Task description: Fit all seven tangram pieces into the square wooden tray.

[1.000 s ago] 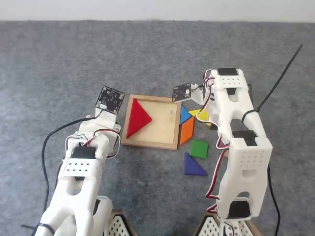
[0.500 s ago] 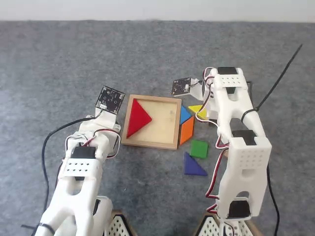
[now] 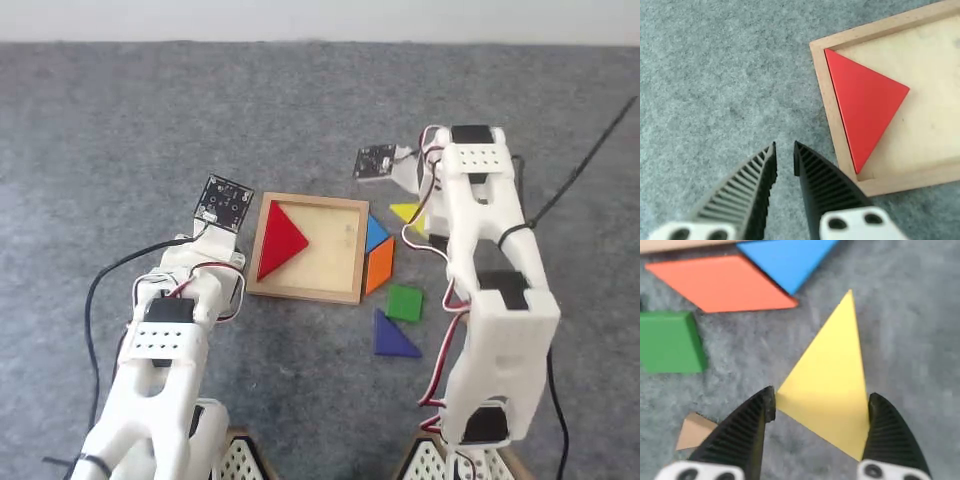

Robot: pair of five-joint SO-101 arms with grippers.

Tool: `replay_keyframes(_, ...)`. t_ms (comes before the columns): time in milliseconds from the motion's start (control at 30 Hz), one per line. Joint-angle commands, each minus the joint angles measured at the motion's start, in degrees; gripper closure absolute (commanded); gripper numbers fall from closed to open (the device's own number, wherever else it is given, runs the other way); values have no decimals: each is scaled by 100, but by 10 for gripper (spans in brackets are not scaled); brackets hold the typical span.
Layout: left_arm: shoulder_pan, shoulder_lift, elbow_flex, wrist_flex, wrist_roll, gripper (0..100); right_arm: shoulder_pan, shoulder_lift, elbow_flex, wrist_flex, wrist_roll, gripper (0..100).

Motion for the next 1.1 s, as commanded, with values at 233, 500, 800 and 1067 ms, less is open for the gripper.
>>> replay_keyframes(233,-18,-229,-40,-105,-88,945,-321,-1262,-264,84,-1240,827)
replay_keyframes(500,-26,-229,-48,-70,-88,945,-1587,-1051,-237,-312,-2321,828)
replay_keyframes(800,-35,-229,-84,9,-79,945,-2404,-40,-237,-1077,-2646,826)
replay_keyframes(1067,-202,-237,-163,0,-35,945,-2484,233,-264,-1253,-2593,825)
